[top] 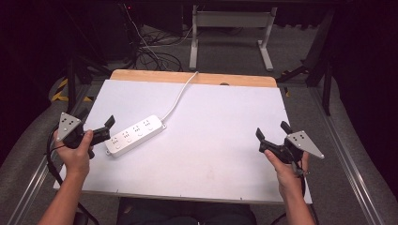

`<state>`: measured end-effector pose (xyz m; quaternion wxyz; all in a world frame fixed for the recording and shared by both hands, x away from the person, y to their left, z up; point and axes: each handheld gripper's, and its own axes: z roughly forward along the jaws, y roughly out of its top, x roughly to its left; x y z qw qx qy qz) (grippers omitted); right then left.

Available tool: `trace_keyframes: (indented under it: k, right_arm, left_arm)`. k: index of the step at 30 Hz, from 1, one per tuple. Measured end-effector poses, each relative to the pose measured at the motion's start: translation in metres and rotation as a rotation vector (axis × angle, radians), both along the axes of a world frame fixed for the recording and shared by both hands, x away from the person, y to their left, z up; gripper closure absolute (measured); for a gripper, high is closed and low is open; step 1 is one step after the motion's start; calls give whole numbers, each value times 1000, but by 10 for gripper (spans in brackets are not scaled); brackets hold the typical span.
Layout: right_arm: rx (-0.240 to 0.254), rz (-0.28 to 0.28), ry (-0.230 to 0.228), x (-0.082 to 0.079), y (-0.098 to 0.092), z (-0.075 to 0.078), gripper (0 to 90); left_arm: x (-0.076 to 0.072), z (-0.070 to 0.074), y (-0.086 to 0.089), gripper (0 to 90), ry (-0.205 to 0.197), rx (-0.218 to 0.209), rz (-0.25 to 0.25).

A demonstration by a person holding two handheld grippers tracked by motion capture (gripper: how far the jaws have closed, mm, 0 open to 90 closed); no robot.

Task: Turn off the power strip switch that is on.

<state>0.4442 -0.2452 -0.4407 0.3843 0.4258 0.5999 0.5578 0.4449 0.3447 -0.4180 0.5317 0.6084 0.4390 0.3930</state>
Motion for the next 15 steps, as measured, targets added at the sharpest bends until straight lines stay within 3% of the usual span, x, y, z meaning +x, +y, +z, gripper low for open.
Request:
trace_keyframes:
  k: [15]
  right_arm:
    - [-3, 6, 5, 2, 0, -1, 75]
  left_arm:
    - [-2, 1, 2, 14, -4, -20, -3]
